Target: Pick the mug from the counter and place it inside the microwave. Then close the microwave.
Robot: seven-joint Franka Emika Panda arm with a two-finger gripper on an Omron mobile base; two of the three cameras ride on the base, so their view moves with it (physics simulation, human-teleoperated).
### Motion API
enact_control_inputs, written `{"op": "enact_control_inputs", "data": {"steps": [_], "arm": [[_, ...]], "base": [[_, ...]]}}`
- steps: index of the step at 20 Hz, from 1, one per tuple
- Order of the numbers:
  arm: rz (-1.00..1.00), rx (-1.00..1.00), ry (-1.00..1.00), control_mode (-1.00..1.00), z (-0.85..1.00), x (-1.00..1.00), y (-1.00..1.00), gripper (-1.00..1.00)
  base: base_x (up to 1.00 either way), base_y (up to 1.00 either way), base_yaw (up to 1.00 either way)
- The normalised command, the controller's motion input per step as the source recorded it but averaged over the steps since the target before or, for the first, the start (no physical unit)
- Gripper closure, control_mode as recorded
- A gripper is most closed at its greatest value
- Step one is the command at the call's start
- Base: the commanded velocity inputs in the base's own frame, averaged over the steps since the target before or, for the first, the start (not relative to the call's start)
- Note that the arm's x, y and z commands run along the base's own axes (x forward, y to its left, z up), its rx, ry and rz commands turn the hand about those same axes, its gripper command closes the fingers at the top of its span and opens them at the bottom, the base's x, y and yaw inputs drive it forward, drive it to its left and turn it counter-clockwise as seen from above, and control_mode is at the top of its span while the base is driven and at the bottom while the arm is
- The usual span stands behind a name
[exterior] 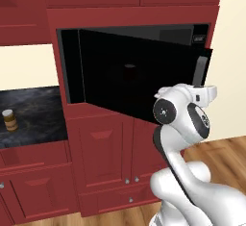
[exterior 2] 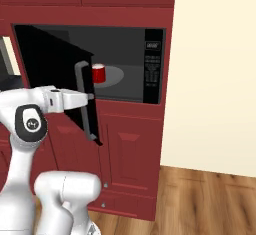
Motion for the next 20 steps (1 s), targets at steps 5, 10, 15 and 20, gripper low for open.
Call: {"op": "enact_control_inputs", "data": {"steps": [5, 10, 15, 20], "arm": [[0.03, 0.0, 0.08, -1.0, 0.0, 0.86, -0.05, -1.0], [0.03, 0.0, 0.08, -1.0, 0.0, 0.77, -0.04, -1.0], [0.02, 0.0, 0.06, -1.0, 0.0, 0.72, -0.03, -1.0], [0.02, 0.0, 0.03, -1.0, 0.0, 0.78, -0.03, -1.0]], "base": [[0.0, 0.0, 0.0], [0.0, 0.0, 0.0], [0.0, 0.0, 0.0], [0.0, 0.0, 0.0]]}}
